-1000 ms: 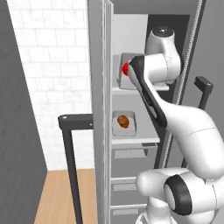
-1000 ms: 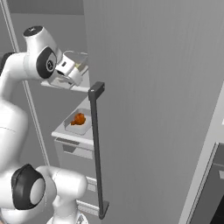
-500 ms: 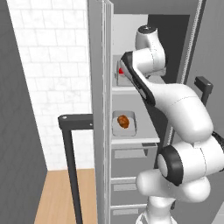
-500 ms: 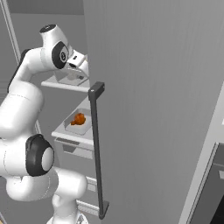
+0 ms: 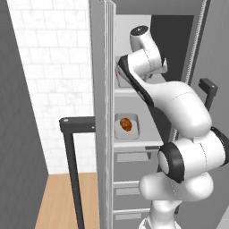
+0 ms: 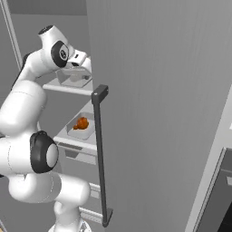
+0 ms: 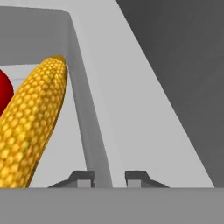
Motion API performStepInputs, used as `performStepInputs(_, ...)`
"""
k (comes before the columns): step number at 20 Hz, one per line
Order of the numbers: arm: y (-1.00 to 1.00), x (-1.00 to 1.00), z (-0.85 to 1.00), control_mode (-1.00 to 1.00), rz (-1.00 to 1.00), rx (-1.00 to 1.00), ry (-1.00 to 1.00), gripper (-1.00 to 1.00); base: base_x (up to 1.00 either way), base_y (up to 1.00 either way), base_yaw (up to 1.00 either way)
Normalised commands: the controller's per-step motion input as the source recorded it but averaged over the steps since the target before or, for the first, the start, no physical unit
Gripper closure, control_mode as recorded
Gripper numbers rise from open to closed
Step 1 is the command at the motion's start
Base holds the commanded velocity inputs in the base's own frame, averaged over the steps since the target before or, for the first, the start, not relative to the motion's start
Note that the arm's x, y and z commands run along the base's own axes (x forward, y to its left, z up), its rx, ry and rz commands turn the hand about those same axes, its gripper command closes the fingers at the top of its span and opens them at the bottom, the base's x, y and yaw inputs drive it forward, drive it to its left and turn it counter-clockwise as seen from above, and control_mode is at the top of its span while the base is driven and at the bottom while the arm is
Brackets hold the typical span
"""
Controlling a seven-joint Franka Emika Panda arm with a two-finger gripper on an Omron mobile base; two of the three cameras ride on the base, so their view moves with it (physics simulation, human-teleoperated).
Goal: Take the meat container that has the chicken drumstick and place it on the second highest rack of the freezer. Then take the vegetable container that has the tomato and corn and place it on the highest rack of the freezer.
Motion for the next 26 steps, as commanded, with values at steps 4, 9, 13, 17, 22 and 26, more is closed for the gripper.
performStepInputs(4,0.00,0.01,-0.14,-1.00,0.00,-0.01,-0.01,-1.00,0.00,0.00,0.00)
performStepInputs(9,0.00,0.29,0.00,-1.00,-0.01,0.01,-0.04,-1.00,0.00,0.00,0.00)
performStepInputs(13,0.01,-0.07,0.14,-1.00,0.00,0.07,-0.11,-1.00,0.00,0.00,0.00)
performStepInputs(17,0.07,-0.41,0.24,-1.00,0.00,0.02,-0.27,-1.00,0.00,0.00,0.00)
performStepInputs(22,0.04,-0.49,0.13,-1.00,0.00,0.03,-0.25,-1.00,0.00,0.00,0.00)
performStepInputs(26,0.00,-0.82,0.36,-1.00,0.00,0.09,-0.06,-1.00,0.00,0.00,0.00)
